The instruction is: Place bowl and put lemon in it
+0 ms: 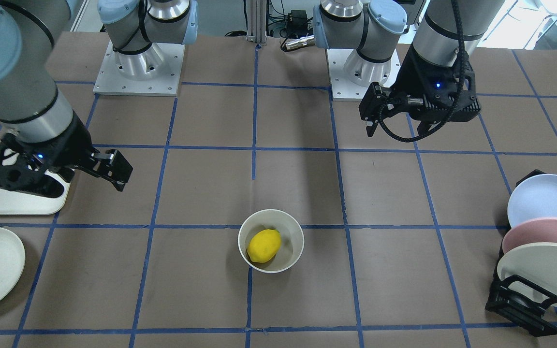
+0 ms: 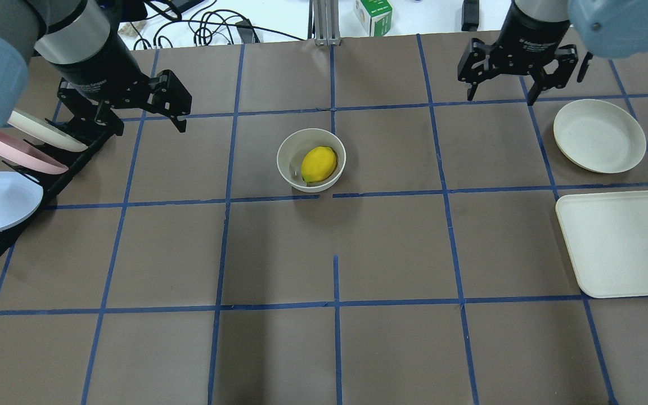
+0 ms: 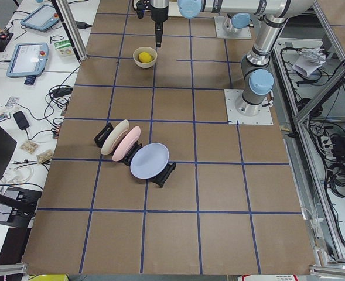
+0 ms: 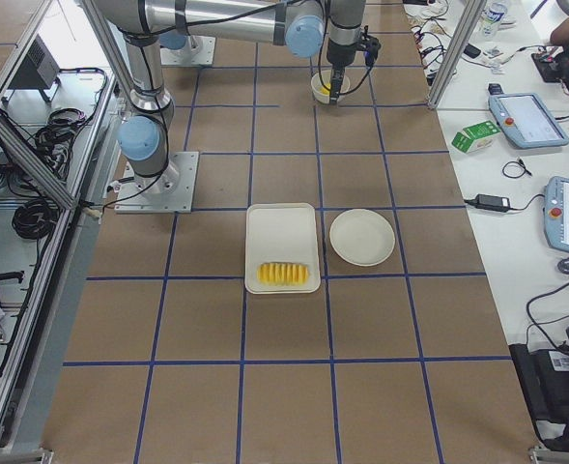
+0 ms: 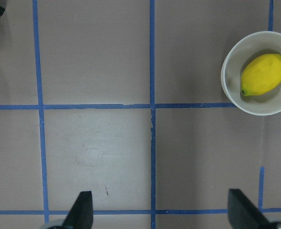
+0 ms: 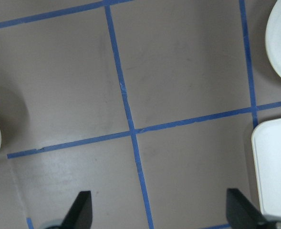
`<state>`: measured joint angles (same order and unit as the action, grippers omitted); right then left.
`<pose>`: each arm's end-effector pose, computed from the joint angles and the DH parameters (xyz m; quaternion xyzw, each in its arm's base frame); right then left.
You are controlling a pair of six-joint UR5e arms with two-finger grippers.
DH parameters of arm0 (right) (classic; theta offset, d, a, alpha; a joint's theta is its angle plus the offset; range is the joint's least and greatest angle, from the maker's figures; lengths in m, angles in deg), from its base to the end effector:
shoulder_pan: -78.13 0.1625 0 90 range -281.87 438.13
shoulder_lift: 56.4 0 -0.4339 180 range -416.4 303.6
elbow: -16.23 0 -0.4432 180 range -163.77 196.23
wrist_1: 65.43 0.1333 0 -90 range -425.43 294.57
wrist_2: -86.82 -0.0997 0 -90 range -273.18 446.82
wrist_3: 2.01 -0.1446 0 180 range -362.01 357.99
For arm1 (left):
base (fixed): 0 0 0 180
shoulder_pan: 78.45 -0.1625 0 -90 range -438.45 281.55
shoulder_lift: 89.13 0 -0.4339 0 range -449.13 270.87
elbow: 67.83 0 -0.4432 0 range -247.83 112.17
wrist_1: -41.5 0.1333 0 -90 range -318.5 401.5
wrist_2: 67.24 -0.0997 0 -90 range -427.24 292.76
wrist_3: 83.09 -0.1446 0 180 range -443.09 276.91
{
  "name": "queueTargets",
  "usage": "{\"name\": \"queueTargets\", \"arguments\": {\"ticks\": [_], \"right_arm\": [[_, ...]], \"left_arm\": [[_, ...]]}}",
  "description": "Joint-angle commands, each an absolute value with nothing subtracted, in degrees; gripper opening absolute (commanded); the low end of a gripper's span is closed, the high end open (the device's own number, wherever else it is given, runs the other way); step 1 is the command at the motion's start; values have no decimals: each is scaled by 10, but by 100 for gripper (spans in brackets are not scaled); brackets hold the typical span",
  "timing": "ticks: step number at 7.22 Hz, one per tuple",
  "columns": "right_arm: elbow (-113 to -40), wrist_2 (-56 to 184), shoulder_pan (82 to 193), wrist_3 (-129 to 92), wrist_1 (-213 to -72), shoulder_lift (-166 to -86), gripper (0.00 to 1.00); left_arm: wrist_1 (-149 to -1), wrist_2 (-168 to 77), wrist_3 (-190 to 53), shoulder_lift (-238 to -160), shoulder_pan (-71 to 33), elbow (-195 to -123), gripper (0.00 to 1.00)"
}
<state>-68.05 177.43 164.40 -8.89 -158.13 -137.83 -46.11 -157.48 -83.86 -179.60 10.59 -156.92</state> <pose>0.0920 -0.6139 0.4247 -0.0924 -0.9957 -0.0012 0.0054 -0.1234 -0.5556 0.4603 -0.0017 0.9997 -0.0247 0.0025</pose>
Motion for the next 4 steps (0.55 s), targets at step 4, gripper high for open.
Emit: {"name": "queueTargets", "arguments": {"ticks": [4], "right_arm": [[-728, 1770, 1673, -92, -1532, -1452, 100]], "left_arm": [[-468, -1573, -829, -1801, 106, -1558, 100]]}}
